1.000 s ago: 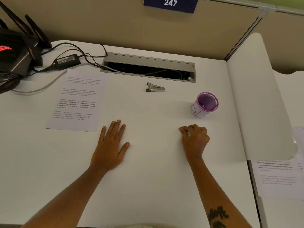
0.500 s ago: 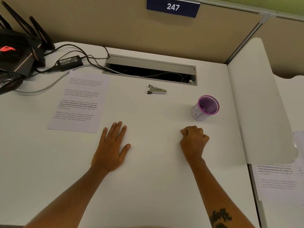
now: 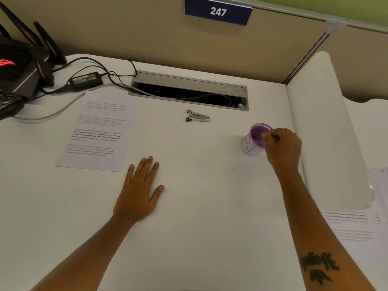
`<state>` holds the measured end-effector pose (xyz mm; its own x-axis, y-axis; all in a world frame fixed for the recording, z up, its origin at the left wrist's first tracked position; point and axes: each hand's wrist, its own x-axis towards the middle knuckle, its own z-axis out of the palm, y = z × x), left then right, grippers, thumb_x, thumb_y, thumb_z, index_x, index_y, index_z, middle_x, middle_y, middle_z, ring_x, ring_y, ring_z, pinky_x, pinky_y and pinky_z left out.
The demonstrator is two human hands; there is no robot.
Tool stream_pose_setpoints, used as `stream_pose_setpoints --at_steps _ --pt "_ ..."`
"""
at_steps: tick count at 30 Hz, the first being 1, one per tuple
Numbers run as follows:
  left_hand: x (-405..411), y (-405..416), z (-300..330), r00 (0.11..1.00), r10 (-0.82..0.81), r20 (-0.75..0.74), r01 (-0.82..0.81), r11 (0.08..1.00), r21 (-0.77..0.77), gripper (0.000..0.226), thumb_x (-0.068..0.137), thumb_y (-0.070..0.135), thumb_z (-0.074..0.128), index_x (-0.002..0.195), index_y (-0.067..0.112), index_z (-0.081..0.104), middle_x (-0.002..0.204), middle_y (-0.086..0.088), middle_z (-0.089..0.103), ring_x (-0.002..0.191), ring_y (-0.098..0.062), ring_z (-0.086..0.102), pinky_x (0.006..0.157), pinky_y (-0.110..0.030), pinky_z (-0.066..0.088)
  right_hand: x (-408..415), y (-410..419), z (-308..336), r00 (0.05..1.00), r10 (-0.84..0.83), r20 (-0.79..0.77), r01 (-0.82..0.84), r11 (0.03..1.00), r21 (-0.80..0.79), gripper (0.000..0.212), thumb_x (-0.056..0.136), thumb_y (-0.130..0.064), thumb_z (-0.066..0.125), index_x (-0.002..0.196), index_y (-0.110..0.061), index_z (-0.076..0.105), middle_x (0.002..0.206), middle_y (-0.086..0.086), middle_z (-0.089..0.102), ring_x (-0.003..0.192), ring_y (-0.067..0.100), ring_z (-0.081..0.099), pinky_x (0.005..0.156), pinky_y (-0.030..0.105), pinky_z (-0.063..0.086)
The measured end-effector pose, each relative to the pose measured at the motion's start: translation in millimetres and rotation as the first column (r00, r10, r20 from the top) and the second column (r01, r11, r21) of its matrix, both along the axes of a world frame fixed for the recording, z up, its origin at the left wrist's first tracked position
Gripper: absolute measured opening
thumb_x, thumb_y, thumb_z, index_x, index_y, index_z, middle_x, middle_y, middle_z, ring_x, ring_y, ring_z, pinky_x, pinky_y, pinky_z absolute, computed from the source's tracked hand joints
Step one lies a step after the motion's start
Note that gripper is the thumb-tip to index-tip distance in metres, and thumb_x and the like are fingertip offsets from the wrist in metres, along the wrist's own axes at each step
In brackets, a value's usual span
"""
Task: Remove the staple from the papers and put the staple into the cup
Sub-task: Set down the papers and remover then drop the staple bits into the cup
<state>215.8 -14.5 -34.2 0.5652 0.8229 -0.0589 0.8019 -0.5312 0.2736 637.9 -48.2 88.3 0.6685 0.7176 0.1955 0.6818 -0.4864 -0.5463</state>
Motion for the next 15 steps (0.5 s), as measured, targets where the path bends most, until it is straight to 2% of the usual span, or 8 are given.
stream_pose_setpoints --at_steps 4,7,10,12,15 --pt "-0.3 -0.2 -0.4 1.0 -0.003 0.031 0.002 1.0 0.004 0.074 0.107 0.055 0.029 0.169 0.018 0.016 0.179 -0.004 0.009 0.167 -0.021 0.005 0.134 -0.056 0.014 9.4 4.0 7.1 0.999 0.028 0.024 -0.027 0.999 -0.044 0.017 0.09 -0.02 0.077 0.097 -0.006 0.083 0.094 0.015 0.08 0.077 0.018 0.063 0.067 0.019 0.042" --pt "-0.2 0.3 -1.1 1.0 -0.002 0.031 0.002 1.0 -0.002 0.074 0.107 0.055 0.029 0.169 0.018 0.015 0.18 -0.003 0.008 0.167 -0.021 0.004 0.134 -0.056 0.014 15.2 5.4 7.4 0.996 0.065 0.055 -0.062 0.996 -0.061 0.014 0.092 -0.011 0.073 0.097 -0.002 0.082 0.09 0.018 0.08 0.074 0.023 0.068 0.064 0.011 0.039" --pt "-0.2 0.4 -1.4 1.0 -0.003 0.028 0.003 1.0 -0.009 0.074 0.107 0.055 0.028 0.17 0.019 0.013 0.18 -0.003 0.006 0.167 -0.02 0.002 0.134 -0.056 0.014 18.1 6.7 6.4 0.996 0.061 0.057 -0.058 0.997 -0.044 0.014 0.092 -0.007 0.072 0.101 -0.004 0.082 0.096 0.016 0.081 0.084 0.031 0.075 0.075 0.023 0.051" --pt "-0.4 0.5 -1.6 1.0 -0.002 0.026 0.003 1.0 -0.009 0.074 0.107 0.055 0.029 0.17 0.019 0.012 0.18 -0.002 0.006 0.167 -0.02 0.002 0.134 -0.056 0.014 19.4 7.1 6.2 0.998 0.039 0.057 -0.038 0.999 -0.014 0.013 0.09 -0.009 0.074 0.099 -0.007 0.083 0.095 0.012 0.081 0.081 0.025 0.073 0.075 0.027 0.054" --pt "-0.3 0.7 -2.0 1.0 -0.002 0.027 0.002 1.0 -0.008 0.074 0.107 0.055 0.029 0.17 0.019 0.013 0.18 -0.003 0.007 0.167 -0.021 0.003 0.134 -0.057 0.014 19.7 6.6 6.1 0.998 0.036 0.055 -0.036 0.999 0.012 0.01 0.089 -0.008 0.074 0.097 -0.01 0.081 0.093 0.009 0.08 0.076 0.014 0.066 0.073 0.026 0.052"
